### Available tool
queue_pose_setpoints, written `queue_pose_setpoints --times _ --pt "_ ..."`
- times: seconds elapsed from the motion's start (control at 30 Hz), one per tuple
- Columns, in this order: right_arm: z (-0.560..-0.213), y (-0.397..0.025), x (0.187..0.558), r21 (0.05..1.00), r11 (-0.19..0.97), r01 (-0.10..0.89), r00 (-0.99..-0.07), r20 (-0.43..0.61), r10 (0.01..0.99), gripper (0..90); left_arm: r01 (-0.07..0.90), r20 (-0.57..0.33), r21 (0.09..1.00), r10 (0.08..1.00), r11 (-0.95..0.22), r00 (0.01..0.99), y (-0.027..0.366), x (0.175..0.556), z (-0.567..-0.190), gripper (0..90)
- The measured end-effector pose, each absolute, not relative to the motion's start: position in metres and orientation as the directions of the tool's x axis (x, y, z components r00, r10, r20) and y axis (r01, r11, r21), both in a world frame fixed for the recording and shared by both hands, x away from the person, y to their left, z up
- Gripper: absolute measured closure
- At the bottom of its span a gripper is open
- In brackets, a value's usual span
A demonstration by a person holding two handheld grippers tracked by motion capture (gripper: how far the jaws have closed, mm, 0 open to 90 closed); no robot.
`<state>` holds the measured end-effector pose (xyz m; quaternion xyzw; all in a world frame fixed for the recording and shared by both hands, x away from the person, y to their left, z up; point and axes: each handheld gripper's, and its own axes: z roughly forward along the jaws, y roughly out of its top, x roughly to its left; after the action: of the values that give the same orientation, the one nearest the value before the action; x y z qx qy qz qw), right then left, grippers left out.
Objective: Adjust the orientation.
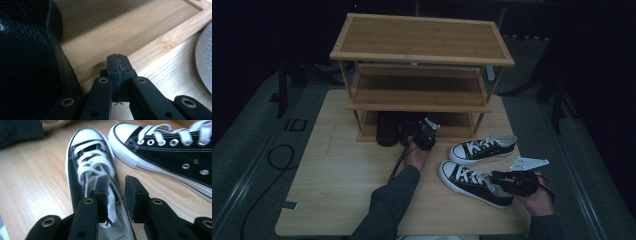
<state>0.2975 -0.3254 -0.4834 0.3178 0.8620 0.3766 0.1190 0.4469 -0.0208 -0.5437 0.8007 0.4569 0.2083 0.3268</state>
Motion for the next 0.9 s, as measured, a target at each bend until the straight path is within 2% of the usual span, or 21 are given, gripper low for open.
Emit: queue_pose_setpoints --times 0.27,0.47,0.73,0.9 --pt "-0.489 -0.311 0.309 0.638 0.624 0.45 -0.793 -0.035 0.608 77.9 0.59 0.076 0.711 0.875 -0.383 0.477 -0.028 0.453 -0.544 89.7" --pt "-0.491 -0.307 0.311 0.616 0.642 0.457 -0.803 -0.026 0.596 87.3 0.596 0.106 0.699 0.882 -0.395 0.46 -0.033 0.457 -0.545 89.7" --pt "-0.495 -0.303 0.306 0.64 0.601 0.478 -0.816 0.072 0.573 87.9 0.594 0.105 0.701 0.88 -0.395 0.462 -0.033 0.458 -0.546 89.8" --pt "-0.497 -0.292 0.301 0.654 0.597 0.464 -0.821 0.065 0.567 86.0 0.591 0.11 0.7 0.878 -0.401 0.466 -0.033 0.458 -0.546 89.8"
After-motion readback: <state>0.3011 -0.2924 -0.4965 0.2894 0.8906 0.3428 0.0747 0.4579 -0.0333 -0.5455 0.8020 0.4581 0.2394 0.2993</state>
